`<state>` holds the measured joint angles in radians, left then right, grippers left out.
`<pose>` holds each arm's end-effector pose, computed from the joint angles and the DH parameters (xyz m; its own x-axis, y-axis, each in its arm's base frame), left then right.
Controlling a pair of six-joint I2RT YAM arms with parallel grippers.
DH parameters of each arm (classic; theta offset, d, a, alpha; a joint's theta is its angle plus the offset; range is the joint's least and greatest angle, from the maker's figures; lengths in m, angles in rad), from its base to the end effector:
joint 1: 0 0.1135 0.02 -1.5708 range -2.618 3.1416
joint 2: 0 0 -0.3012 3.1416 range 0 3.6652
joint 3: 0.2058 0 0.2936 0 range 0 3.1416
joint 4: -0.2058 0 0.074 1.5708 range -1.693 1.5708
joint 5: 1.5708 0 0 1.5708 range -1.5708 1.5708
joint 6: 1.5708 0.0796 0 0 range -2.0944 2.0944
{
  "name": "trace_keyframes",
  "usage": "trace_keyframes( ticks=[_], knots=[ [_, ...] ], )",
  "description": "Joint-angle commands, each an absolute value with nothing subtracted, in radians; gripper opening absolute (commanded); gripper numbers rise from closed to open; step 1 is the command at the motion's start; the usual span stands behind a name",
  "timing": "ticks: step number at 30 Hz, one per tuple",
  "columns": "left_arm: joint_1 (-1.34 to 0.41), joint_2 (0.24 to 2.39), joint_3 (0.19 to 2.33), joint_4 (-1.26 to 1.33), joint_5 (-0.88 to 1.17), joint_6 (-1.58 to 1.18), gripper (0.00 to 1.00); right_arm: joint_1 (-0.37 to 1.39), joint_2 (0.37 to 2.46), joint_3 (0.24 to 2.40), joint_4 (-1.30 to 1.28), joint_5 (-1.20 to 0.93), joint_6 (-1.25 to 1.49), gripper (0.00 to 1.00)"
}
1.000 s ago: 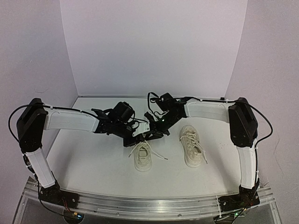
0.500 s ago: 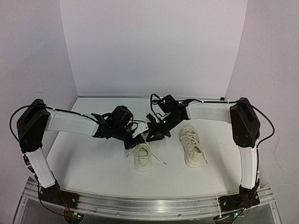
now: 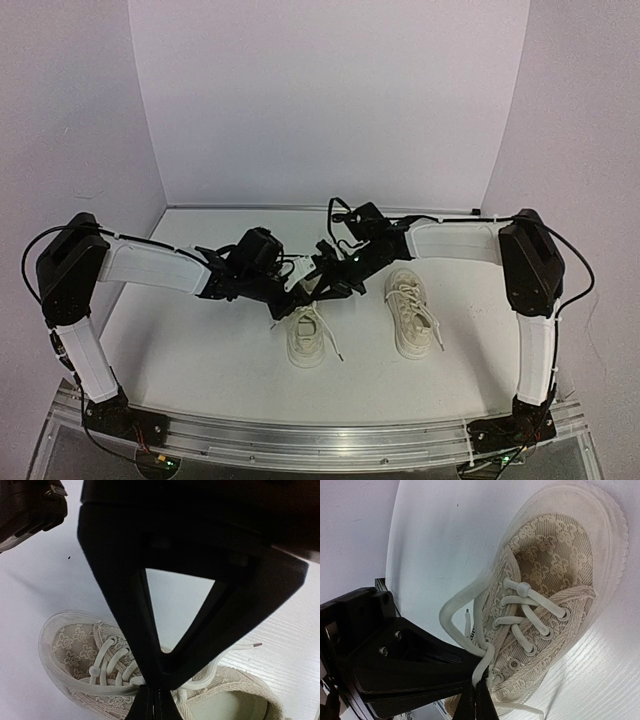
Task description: Tie the shoes
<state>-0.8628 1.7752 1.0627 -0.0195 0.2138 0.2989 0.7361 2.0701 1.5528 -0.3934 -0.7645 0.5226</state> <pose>0.2803 -0.3534 0.1645 -0.1665 0.6370 -0.7526 0.9355 0.3432 0.0835 0.3516 0.3928 0.1841 -0.9061 -0.3348 -0.2584 -0.4002 0.4813 0.7799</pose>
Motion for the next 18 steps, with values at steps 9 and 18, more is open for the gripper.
trace_keyframes(
  ticks=[9, 18],
  knots=[
    [-0.848, 1.819, 0.964, 0.239, 0.256, 0.028, 0.00, 0.763, 2.013, 1.490, -0.215, -0.891, 0.604, 0.00],
    [-0.812, 1.844, 0.899, 0.438, 0.337, -0.098, 0.00, 0.764, 2.026, 1.440, -0.195, -0.901, 0.618, 0.00]
  ],
)
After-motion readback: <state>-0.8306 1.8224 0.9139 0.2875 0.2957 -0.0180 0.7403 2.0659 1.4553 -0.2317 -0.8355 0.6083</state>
